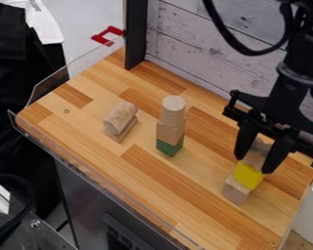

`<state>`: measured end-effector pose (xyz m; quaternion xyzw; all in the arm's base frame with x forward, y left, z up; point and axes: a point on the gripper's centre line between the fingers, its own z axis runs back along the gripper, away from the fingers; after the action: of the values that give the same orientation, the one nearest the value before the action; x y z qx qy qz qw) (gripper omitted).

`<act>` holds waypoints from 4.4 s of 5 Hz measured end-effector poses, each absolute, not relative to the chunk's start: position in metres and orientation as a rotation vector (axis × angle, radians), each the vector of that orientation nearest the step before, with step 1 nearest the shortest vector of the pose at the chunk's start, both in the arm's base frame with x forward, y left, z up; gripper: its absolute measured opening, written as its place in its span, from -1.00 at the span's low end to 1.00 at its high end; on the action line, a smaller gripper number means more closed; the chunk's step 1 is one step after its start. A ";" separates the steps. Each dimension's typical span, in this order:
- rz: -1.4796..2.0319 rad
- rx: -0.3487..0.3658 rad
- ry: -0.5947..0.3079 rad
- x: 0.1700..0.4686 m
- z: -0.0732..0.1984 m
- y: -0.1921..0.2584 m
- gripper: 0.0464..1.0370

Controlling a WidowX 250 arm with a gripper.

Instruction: Move object from one tower to another

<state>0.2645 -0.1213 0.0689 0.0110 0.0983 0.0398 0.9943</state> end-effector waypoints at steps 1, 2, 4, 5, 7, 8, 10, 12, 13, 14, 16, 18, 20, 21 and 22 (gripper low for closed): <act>0.140 -0.041 0.133 0.283 0.100 -0.106 -0.26; 0.242 -0.068 0.098 0.301 0.117 -0.063 -0.26; 0.360 -0.084 0.112 0.307 0.126 -0.008 -0.26; 0.375 -0.077 0.165 0.296 0.120 0.001 -0.26; 0.340 -0.063 0.268 0.275 0.109 -0.005 -0.26; 0.325 -0.071 0.279 0.273 0.110 -0.010 -0.26; 0.322 -0.070 0.304 0.266 0.104 -0.013 -0.26; 0.328 -0.070 0.321 0.261 0.098 -0.013 -0.26; 0.326 -0.073 0.317 0.262 0.097 -0.013 -0.26; 0.328 -0.074 0.319 0.262 0.095 -0.012 -0.26; 0.331 -0.082 0.330 0.263 0.091 -0.010 -0.13; 0.339 -0.084 0.345 0.262 0.091 -0.007 0.91; 0.284 -0.108 0.200 0.274 0.137 -0.016 0.93; 0.178 -0.092 0.180 0.271 0.147 -0.042 0.93; 0.089 -0.078 0.185 0.261 0.134 -0.067 0.92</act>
<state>0.2613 -0.0671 0.1342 -0.0390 0.0923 0.0446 0.9940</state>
